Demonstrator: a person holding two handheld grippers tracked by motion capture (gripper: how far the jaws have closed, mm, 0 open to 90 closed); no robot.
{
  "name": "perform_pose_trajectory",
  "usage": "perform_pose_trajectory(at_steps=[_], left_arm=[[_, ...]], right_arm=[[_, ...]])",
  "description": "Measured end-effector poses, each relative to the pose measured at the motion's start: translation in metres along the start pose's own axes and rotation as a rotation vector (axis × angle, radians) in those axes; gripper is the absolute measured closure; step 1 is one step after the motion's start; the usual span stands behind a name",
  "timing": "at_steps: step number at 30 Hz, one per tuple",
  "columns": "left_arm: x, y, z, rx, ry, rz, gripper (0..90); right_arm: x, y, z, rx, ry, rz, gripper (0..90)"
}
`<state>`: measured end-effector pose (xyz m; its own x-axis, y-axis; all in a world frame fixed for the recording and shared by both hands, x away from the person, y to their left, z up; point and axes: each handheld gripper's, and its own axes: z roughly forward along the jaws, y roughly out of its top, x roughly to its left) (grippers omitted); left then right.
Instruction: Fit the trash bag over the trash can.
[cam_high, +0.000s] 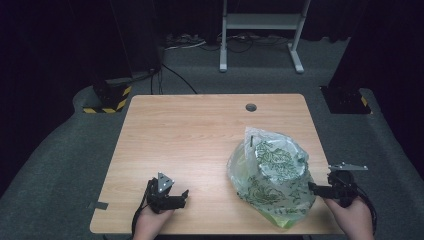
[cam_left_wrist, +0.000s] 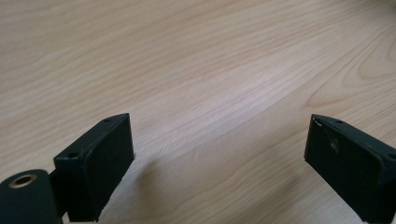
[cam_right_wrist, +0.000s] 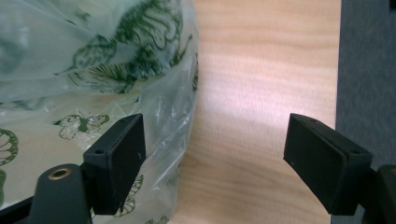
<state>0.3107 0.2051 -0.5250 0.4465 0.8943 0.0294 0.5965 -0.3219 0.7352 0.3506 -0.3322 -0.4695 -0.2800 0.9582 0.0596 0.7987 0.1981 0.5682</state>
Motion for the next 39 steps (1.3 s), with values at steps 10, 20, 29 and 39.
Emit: perform_pose_trajectory(at_steps=[10, 20, 29, 39], left_arm=[[0.003, -0.006, -0.002, 0.045, -0.003, -0.038, 3.6], [0.002, -0.007, -0.002, 0.044, -0.006, -0.037, 0.2], [0.002, -0.007, -0.002, 0.043, -0.008, -0.037, 0.2], [0.002, -0.006, -0.001, 0.043, -0.009, -0.038, 0.2]], right_arm=[[0.007, 0.025, 0.011, 0.291, -0.02, 0.055, 17.4], [0.013, 0.04, 0.027, 0.563, -0.041, 0.098, 15.5], [0.014, 0.06, 0.0, 0.638, -0.018, 0.158, 19.9], [0.032, 0.117, -0.065, 0.656, -0.074, 0.153, 20.3]])
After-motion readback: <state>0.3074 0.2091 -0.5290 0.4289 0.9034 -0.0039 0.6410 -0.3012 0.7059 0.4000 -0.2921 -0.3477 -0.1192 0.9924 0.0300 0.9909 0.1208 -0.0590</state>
